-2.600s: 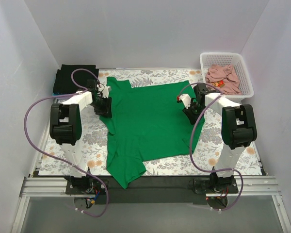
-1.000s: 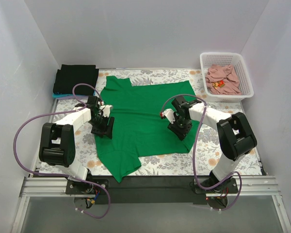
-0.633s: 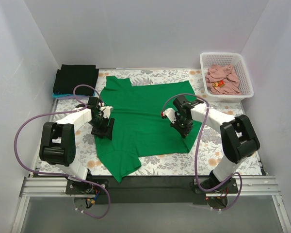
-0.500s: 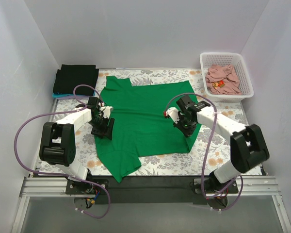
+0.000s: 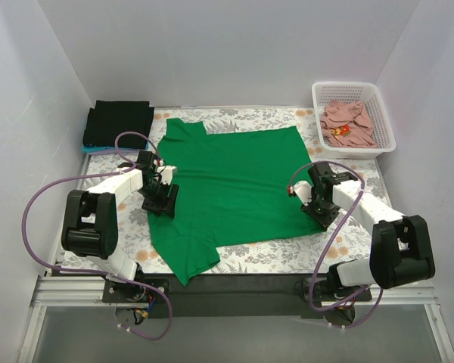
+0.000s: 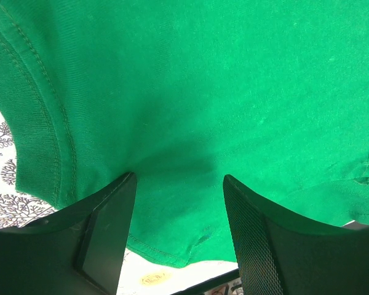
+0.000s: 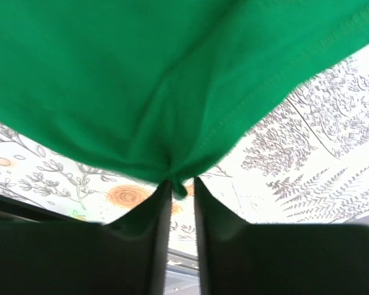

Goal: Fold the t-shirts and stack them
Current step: Flatten the tshirt out

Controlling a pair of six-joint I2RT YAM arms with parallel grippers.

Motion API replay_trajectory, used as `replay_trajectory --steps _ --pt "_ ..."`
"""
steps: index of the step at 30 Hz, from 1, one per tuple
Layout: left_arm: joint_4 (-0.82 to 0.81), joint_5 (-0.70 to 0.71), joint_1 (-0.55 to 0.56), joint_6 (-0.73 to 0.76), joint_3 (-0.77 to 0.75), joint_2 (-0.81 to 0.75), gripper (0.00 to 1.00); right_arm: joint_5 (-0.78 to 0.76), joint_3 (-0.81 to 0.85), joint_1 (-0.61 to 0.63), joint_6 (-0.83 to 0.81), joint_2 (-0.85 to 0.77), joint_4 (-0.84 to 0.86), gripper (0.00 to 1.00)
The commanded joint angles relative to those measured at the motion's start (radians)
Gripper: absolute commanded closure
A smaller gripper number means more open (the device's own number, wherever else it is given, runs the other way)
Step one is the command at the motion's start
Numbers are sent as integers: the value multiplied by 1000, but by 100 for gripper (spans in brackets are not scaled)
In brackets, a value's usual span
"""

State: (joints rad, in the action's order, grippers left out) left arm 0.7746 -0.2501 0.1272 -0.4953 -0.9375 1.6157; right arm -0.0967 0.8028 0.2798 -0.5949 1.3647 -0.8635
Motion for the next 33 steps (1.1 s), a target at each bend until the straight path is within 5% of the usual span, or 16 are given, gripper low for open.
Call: replay_trajectory --steps 1,8,10,15,25,33 --pt "6 32 -8 29 11 -16 42 -29 6 -37 -49 -26 -25 70" --pt "34 58 -8 50 -3 -49 42 -44 41 -71 -120 -85 -98 44" --pt "49 34 -8 50 -20 -69 42 -5 100 -79 -121 -99 -101 45" --pt "61 17 -8 41 -41 -65 42 184 235 -73 -31 5 -114 66" --pt "58 20 -8 38 -57 -62 41 203 165 -77 24 145 -83 41" --pt "37 9 -8 35 -29 -56 41 212 124 -117 23 211 -42 41"
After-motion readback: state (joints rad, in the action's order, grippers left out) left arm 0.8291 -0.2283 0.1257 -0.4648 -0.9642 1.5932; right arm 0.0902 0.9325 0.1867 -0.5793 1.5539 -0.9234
